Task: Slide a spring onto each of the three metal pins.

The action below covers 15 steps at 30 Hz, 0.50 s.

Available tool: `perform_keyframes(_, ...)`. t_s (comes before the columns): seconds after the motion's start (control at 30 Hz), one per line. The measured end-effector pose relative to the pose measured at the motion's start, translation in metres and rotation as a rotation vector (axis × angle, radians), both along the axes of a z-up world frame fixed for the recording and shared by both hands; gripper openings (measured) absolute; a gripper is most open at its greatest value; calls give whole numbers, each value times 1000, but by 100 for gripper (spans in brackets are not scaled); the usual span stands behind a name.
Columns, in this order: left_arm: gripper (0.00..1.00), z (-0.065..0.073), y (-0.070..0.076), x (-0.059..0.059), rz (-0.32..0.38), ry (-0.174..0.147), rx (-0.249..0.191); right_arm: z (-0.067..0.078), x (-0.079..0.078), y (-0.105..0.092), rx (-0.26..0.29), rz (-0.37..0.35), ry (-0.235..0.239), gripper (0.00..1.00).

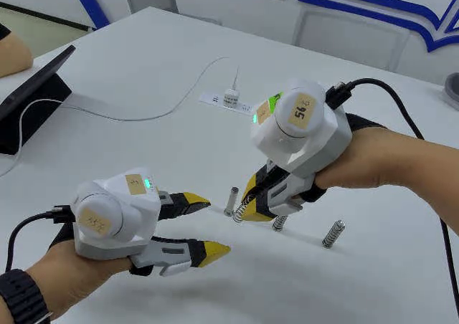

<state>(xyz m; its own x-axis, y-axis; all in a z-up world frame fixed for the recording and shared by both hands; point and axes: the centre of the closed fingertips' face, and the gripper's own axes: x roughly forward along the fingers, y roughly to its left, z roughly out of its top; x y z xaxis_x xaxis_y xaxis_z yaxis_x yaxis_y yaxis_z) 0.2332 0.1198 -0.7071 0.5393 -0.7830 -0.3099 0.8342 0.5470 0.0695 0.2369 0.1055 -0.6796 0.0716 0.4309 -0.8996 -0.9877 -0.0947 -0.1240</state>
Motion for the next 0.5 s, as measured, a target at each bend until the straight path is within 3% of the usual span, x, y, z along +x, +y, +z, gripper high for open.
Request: perform_keyframes(0.5, 55, -4, 5, 4, 22, 14, -2, 6, 33, -1, -27, -31, -24, 12)
